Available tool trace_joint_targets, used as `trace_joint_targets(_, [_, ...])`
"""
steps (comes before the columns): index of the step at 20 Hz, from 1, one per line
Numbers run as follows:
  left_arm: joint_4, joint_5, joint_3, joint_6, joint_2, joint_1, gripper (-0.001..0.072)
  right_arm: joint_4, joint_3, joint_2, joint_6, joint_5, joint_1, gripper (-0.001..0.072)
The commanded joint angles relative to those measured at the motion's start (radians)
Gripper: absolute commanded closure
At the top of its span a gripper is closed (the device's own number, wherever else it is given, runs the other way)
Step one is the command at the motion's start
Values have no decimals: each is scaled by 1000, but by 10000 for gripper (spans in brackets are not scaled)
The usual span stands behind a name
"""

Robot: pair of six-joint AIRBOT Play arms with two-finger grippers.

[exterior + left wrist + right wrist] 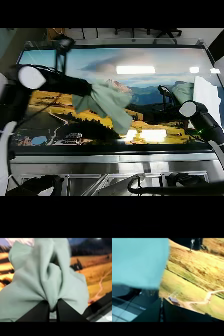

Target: Fold the shirts.

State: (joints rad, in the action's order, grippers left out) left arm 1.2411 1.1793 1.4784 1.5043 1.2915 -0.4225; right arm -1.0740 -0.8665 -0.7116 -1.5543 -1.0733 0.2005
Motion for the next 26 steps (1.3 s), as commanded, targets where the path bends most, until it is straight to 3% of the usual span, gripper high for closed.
trace_joint_targets(1, [-22,5,-70,33,113,-72,549,-25,-3,1,0,-1,-2,318])
trace_joint_targets(2, [-41,28,-61,33,138,-69,116,-26,-9,1,0,-1,-3,333])
trace_joint_targets(3, [-60,66,-34,26,161,-57,17,-25,-23,0,-1,-2,-12,333])
trace_joint_targets(7, [-63,263,117,-43,174,58,19,-24,-132,-13,3,-92,-193,333])
trace_joint_targets(12, [-61,217,-40,-58,89,320,18,27,-164,-128,132,-215,-464,334])
trace_joint_targets(16, [-219,119,-311,-163,118,451,18,76,-162,-250,222,-209,-463,333])
trace_joint_targets(19, [-373,32,-435,-261,195,492,18,104,-162,-342,224,-166,-409,333])
trace_joint_targets(26, [-520,-29,-483,-364,377,497,18,121,-163,-542,224,-68,-259,334])
